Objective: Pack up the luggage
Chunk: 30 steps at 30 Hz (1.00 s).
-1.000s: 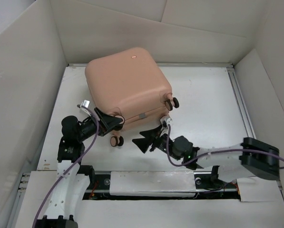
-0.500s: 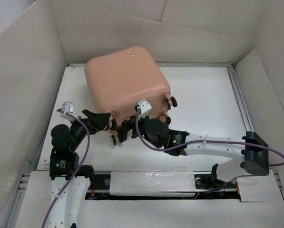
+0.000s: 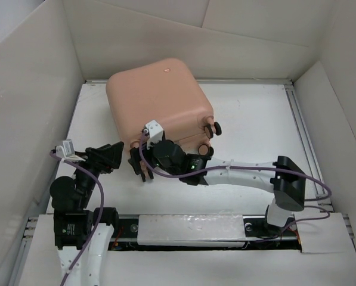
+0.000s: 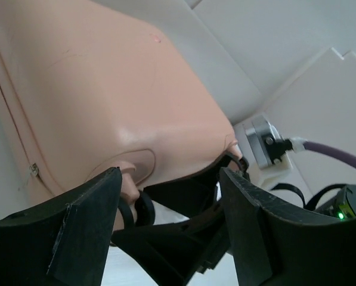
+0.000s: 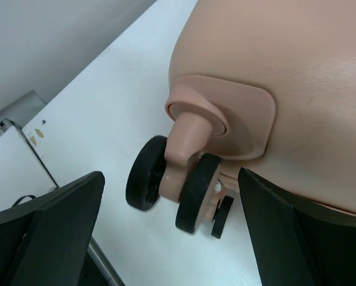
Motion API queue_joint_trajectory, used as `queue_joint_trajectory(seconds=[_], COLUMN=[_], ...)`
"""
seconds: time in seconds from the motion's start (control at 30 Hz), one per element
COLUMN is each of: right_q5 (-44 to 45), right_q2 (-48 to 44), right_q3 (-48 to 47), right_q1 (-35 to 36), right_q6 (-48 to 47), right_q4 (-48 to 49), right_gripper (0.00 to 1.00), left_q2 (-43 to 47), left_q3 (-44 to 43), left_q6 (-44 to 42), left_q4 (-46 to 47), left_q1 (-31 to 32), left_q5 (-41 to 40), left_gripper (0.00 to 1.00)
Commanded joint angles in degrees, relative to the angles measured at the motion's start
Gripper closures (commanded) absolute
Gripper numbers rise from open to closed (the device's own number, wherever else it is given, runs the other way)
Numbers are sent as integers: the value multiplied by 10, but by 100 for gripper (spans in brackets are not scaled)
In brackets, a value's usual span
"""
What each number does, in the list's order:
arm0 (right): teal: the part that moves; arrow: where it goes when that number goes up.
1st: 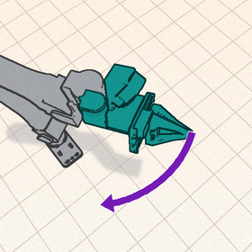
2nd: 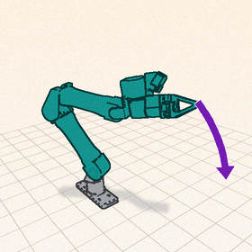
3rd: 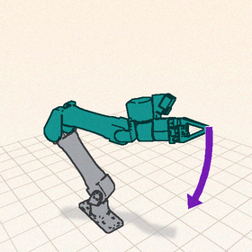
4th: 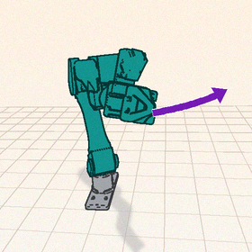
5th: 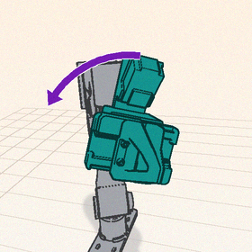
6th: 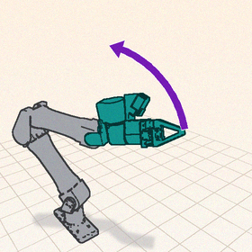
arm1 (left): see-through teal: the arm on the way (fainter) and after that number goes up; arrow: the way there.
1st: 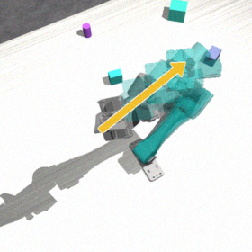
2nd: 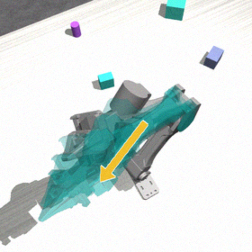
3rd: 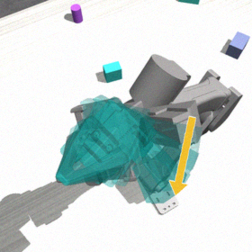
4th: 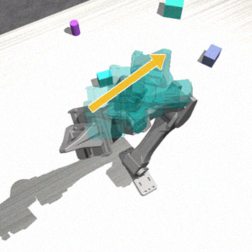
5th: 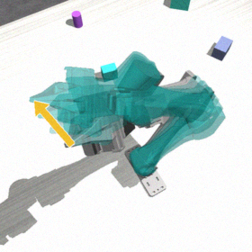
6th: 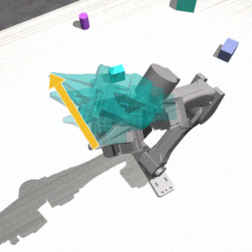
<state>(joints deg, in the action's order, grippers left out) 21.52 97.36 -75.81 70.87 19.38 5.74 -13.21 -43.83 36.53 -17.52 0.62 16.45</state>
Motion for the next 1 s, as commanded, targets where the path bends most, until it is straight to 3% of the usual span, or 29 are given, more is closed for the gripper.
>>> queue_joint_trajectory(seconds=[0.0,0.1,0.13,0.17,0.3,0.4,0.57,0.77,0.83,0.87,0.9,0.97], right_q5=[-38,-44,-38,-30,-24,-36,-49,25,19,19,19,19], right_q2=[39,64,64,64,41,19,-66,-181,-206,-218,-242,-265], right_q3=[-50,-75,-75,-75,-75,-62,7,132,152,166,174,198], right_q1=[-19,-32,-43,-49,-101,-146,-176,-170,-170,-170,-170,-165], right_q6=[14,29,36,42,56,56,51,51,51,51,44,44], right_q4=[-29,-53,-53,-53,-53,-53,-53,-53,-53,-53,-53,-53], right_gripper=[0,1,7,29,77,86,89,86,70,45,36,28], left_q2=[12,12,12,12,17,-5,-13,-44,-57,-69,-74,-95], left_q3=[14,39,45,54,97,121,162,187,187,187,181,181], left_q6=[-19,-30,-30,-37,-42,-42,-25,-2,-13,-13,-13,-13], left_q4=[-9,-2,-1,4,31,53,105,172,173,180,180,210], left_q1=[-3,-3,-3,-3,-3,-3,-3,-3,-3,-3,-3,-3], left_q5=[17,65,74,84,145,191,227,269,269,269,269,260], left_gripper=[39,43,49,53,65,66,66,62,62,62,62,61])
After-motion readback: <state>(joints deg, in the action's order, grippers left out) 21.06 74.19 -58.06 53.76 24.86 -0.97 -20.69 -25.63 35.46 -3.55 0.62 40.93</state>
